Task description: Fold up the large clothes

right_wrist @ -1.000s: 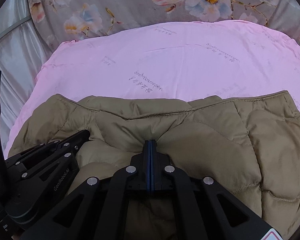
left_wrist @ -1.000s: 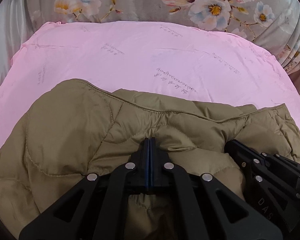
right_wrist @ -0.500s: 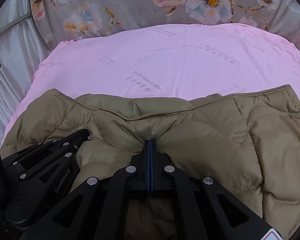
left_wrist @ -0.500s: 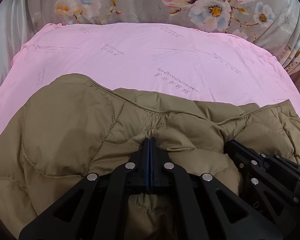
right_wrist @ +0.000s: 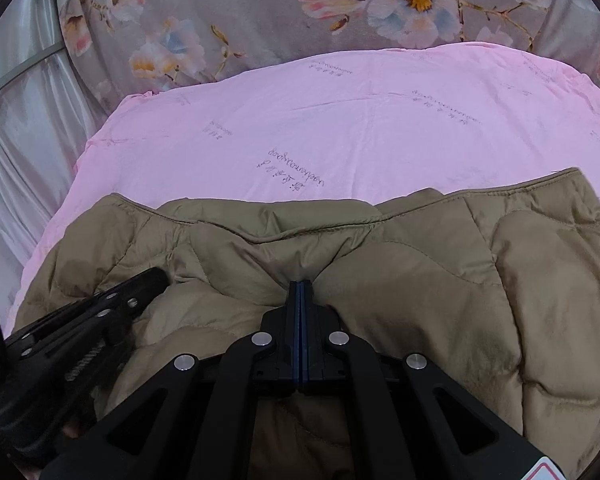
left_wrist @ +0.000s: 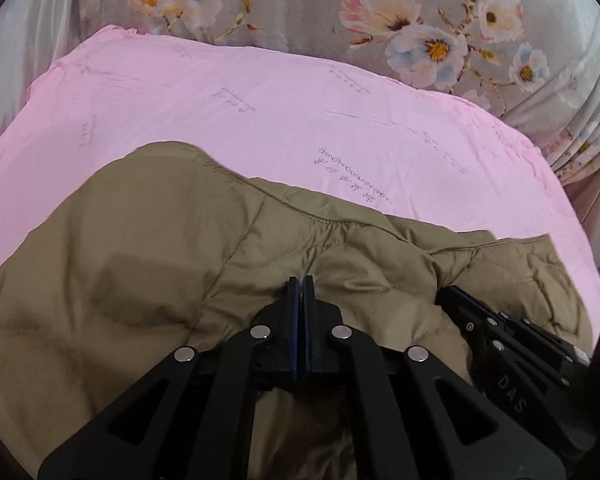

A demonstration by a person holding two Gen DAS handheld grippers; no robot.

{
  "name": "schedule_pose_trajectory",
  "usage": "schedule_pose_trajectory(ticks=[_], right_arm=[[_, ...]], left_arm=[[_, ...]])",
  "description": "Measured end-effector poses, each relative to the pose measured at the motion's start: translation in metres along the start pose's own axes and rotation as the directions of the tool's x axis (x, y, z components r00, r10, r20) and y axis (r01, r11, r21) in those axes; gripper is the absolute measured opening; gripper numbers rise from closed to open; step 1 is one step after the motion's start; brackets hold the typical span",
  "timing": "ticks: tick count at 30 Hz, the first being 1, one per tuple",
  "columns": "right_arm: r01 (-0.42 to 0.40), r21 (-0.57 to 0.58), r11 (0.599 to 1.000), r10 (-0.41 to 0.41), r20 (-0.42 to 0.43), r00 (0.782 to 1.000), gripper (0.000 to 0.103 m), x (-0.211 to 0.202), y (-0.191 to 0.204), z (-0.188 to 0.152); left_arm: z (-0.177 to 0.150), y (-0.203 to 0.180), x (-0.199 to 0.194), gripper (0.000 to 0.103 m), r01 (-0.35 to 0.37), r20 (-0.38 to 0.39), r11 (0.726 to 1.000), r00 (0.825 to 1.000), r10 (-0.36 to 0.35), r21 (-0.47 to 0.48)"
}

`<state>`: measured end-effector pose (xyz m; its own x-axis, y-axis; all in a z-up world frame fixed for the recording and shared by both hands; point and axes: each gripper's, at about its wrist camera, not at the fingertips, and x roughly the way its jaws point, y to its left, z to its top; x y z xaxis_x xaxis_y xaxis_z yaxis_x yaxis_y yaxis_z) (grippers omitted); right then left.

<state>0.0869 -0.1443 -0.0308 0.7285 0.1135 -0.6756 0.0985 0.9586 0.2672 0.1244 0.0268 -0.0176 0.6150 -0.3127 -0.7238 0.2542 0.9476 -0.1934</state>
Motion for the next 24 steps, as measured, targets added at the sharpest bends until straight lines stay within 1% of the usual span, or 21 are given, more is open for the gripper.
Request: schedule_pose_trajectory(ticks=[2,4,5,6,8,10,11,12,13,14,15,16,17,18,19,22,24], right_arm=[[-0.034,-0.014,0.999,0.034,0.028,0.999,0.006,-0.024,0.009,-0.005],[-0.059,-0.061,0.996,0.061,0.026,0.998,0.006,-0.043,0.024,-0.013],[-0.069,-0.083,0.994,0.071,0.021,0.997,0.006,-0.049,0.032,-0.018],[-0.074,-0.103,0.992,0.076,0.015,0.997,0.006,-0.053,0.04,-0.024],[-0.074,-0.122,0.99,0.074,-0.003,0.997,0.006,-0.054,0.05,-0.034],[-0.058,-0.126,0.99,0.057,-0.009,0.998,0.006,-0.049,0.053,-0.042],[-0.051,-0.128,0.99,0.05,-0.012,0.999,0.006,-0.047,0.053,-0.045],[-0.048,-0.125,0.991,0.047,-0.017,0.999,0.006,-0.044,0.052,-0.049],[-0.047,-0.123,0.991,0.045,-0.018,0.999,0.006,-0.041,0.051,-0.051],[-0.045,-0.124,0.991,0.043,-0.017,0.999,0.006,-0.04,0.05,-0.054],[-0.04,-0.13,0.991,0.039,-0.015,0.999,0.006,-0.038,0.05,-0.057],[-0.033,-0.134,0.99,0.032,-0.01,0.999,0.005,-0.037,0.05,-0.06],[-0.028,-0.14,0.99,0.027,-0.006,1.0,0.005,-0.036,0.05,-0.062],[-0.018,-0.149,0.989,0.019,0.001,1.0,0.005,-0.035,0.051,-0.064],[-0.011,-0.157,0.988,0.012,0.006,1.0,0.005,-0.034,0.052,-0.065],[0.01,-0.175,0.984,-0.007,0.021,1.0,0.005,-0.033,0.054,-0.069],[0.009,-0.174,0.985,-0.005,0.024,1.0,0.005,-0.033,0.054,-0.07]], left_arm=[[-0.009,0.014,-0.035,0.002,0.013,0.024,1.0,1.0,-0.013,-0.013],[-0.02,0.029,-0.067,0.003,0.0,0.039,1.0,0.999,0.0,0.002],[-0.029,0.043,-0.086,0.007,-0.001,0.033,1.0,0.999,0.002,-0.01],[-0.034,0.052,-0.095,0.011,0.008,0.024,1.0,1.0,-0.007,-0.024],[-0.052,0.08,-0.117,0.014,0.027,-0.009,0.997,1.0,-0.028,-0.074],[-0.066,0.098,-0.13,0.015,0.018,-0.023,0.994,1.0,-0.021,-0.111],[-0.074,0.109,-0.138,0.019,0.005,-0.03,0.991,1.0,-0.009,-0.137],[-0.08,0.116,-0.143,0.023,0.007,-0.033,0.987,0.999,-0.012,-0.16],[-0.088,0.126,-0.149,0.025,0.032,-0.034,0.98,0.999,-0.04,-0.198],[-0.093,0.132,-0.154,0.03,0.052,-0.032,0.972,0.998,-0.06,-0.228],[-0.098,0.135,-0.158,0.04,0.065,-0.027,0.967,0.997,-0.074,-0.248],[-0.102,0.139,-0.161,0.047,0.075,-0.021,0.961,0.996,-0.084,-0.267],[-0.107,0.143,-0.163,0.059,0.059,-0.015,0.957,0.998,-0.066,-0.282],[-0.11,0.145,-0.163,0.06,0.039,-0.012,0.956,0.999,-0.045,-0.292],[-0.112,0.147,-0.162,0.06,0.04,-0.008,0.953,0.999,-0.045,-0.3],[-0.117,0.155,-0.149,0.066,0.1,-0.017,0.927,0.993,-0.113,-0.36],[-0.116,0.157,-0.135,0.072,0.122,-0.018,0.91,0.99,-0.141,-0.395]])
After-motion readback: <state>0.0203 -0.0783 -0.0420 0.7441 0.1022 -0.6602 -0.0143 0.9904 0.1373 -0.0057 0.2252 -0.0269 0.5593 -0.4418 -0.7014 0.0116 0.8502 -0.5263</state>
